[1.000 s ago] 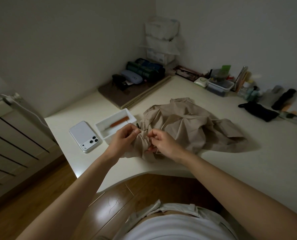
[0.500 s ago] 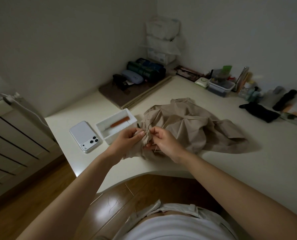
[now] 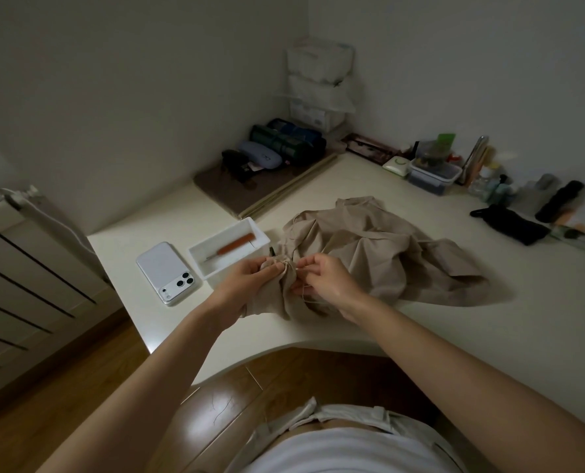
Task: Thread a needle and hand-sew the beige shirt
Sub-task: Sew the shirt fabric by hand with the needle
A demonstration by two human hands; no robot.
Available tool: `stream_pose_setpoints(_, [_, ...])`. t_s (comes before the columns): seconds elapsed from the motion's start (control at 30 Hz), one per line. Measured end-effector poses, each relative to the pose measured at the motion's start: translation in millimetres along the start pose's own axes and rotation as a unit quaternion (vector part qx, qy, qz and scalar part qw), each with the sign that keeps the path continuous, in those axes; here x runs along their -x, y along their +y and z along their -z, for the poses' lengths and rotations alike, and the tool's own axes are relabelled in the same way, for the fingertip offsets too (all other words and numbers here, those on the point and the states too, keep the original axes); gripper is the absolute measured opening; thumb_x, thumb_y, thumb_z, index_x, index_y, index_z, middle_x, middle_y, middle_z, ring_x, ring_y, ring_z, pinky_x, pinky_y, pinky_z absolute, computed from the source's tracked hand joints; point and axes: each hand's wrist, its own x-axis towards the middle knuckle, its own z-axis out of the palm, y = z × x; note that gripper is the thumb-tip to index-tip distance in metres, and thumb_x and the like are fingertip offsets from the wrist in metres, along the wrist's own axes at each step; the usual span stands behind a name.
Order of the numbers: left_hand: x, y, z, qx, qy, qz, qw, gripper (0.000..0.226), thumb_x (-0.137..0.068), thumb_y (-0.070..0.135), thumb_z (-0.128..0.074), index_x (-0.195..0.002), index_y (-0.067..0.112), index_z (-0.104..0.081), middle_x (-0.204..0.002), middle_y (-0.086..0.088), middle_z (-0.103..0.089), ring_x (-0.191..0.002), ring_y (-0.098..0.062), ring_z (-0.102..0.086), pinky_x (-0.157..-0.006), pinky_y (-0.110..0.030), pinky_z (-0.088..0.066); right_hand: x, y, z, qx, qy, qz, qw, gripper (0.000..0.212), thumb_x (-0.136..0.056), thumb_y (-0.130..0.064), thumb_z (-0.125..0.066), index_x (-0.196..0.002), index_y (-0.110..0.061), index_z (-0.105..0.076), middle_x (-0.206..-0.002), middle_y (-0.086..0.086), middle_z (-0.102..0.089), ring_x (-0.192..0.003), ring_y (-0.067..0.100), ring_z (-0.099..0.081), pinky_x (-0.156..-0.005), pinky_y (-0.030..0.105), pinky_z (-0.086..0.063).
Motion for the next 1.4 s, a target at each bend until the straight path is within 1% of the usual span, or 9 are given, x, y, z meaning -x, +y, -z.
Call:
stream_pose_setpoints(0.17, [-4.5,-8.4,-4.8,-0.029,0.026,-0.012,0.999,0.016,-0.094,0.020,-0.057,-0.082,0.012,-0.064,-0.068,-0.001,-0.065,-0.059,-0.009,-0.060,-0.050,-0.022,-0.049,-1.7,-0.3,-5.1,0.054,-0.014,0.028,0.998,0.014,-0.096,-0.006,-0.050,-0.107,-0.011,-0.056,-0.104,0.012,-0.067,-0.100,0.020,-0.066,-0.083,0.029,-0.057])
stream_pose_setpoints(0.33, [-7.9,-13.0,-4.9,-0.054,0.047,-0.015,0.997,0.019,-0.095,0.023,-0.056,-0.088,0.010,-0.066,-0.070,-0.002,-0.065,-0.061,-0.011,-0.059,-0.054,-0.023,-0.048,5.4,-4.6,-5.5,0.157,-0.022,0.073,0.985,0.022,-0.100,-0.015,-0.043,-0.120,-0.013,-0.051,-0.078,0.001,-0.061,-0.075,0.015,-0.062,-0.070,0.029,-0.055])
stream_pose_setpoints(0.47, [-8.0,-12.5,-4.7,-0.082,0.050,-0.012,0.995,0.022,-0.095,0.027,-0.056,-0.089,0.009,-0.065,-0.075,-0.005,-0.063,-0.067,-0.015,-0.057,-0.056,-0.024,-0.047,9.4,-10.2,-4.8,0.220,-0.013,0.105,0.970,0.027,-0.100,-0.035,-0.040,-0.117,-0.019,-0.052,-0.092,-0.002,-0.062,-0.082,0.009,-0.059,-0.074,0.026,-0.052])
stream_pose_setpoints(0.63, [-8.7,-11.6,-6.6,-0.142,0.032,-0.015,0.989,0.030,-0.092,0.036,-0.058,-0.103,0.010,-0.067,-0.082,-0.010,-0.063,-0.070,-0.019,-0.054,-0.054,-0.024,-0.044,4.4,-12.8,-5.3,0.265,0.009,0.134,0.955,0.022,-0.095,-0.030,-0.053,-0.109,-0.016,-0.063,-0.106,-0.001,-0.066,-0.099,0.012,-0.061,-0.088,0.030,-0.053])
stream_pose_setpoints(0.8, [-12.5,-14.0,-5.2,-0.151,0.042,0.001,0.988,0.028,-0.091,0.035,-0.060,-0.104,0.011,-0.067,-0.089,-0.015,-0.065,-0.074,-0.021,-0.057,-0.060,-0.028,-0.047,2.6,-17.4,-8.4,0.209,0.037,0.181,0.960,0.019,-0.094,-0.019,-0.055,-0.105,-0.010,-0.069,-0.098,-0.001,-0.070,-0.082,0.001,-0.062,-0.071,0.006,-0.047])
stream_pose_setpoints(0.93, [-14.1,-21.1,-0.6,-0.155,0.075,0.011,0.985,0.015,-0.093,0.030,-0.058,-0.095,0.017,-0.066,-0.086,-0.004,-0.065,-0.075,-0.015,-0.059,-0.061,-0.021,-0.049,1.3,-29.3,-7.2,0.121,0.041,0.203,0.971,0.019,-0.097,-0.014,-0.049,-0.104,-0.013,-0.067,-0.092,-0.002,-0.070,-0.087,0.005,-0.066,-0.076,0.009,-0.049])
stream_pose_setpoints(1.07, [-16.3,-27.1,7.2,-0.133,0.121,0.017,0.984,0.012,-0.094,0.027,-0.057,-0.091,0.018,-0.065,-0.084,-0.002,-0.064,-0.079,-0.016,-0.059,-0.062,-0.023,-0.047,-0.2,-34.1,0.4,0.061,0.020,0.174,0.983,0.024,-0.102,-0.012,-0.036,-0.098,-0.010,-0.059,-0.059,-0.008,-0.053,-0.055,0.006,-0.056,-0.070,0.026,-0.057])
stream_pose_setpoints(1.17, [-16.6,-27.3,10.2,-0.124,0.148,0.019,0.981,0.021,-0.094,0.026,-0.058,-0.100,0.007,-0.065,-0.083,-0.005,-0.063,-0.074,-0.015,-0.057,-0.055,-0.019,-0.047,1.9,-28.3,10.5,0.111,0.054,0.125,0.984,0.027,-0.103,-0.018,-0.034,-0.092,-0.013,-0.058,-0.044,-0.015,-0.044,-0.041,0.001,-0.036,-0.044,0.015,-0.036])
stream_pose_setpoints(1.4, [-16.3,-22.0,7.5,-0.118,0.167,0.001,0.979,0.028,-0.093,0.025,-0.059,-0.102,-0.001,-0.063,-0.085,-0.011,-0.061,-0.069,-0.014,-0.054,-0.056,-0.024,-0.045,8.8,-13.0,17.3,0.254,-0.005,0.066,0.965,0.023,-0.091,-0.029,-0.060,-0.106,-0.011,-0.062,-0.062,-0.013,-0.043,-0.048,-0.003,-0.042,-0.054,0.010,-0.035])
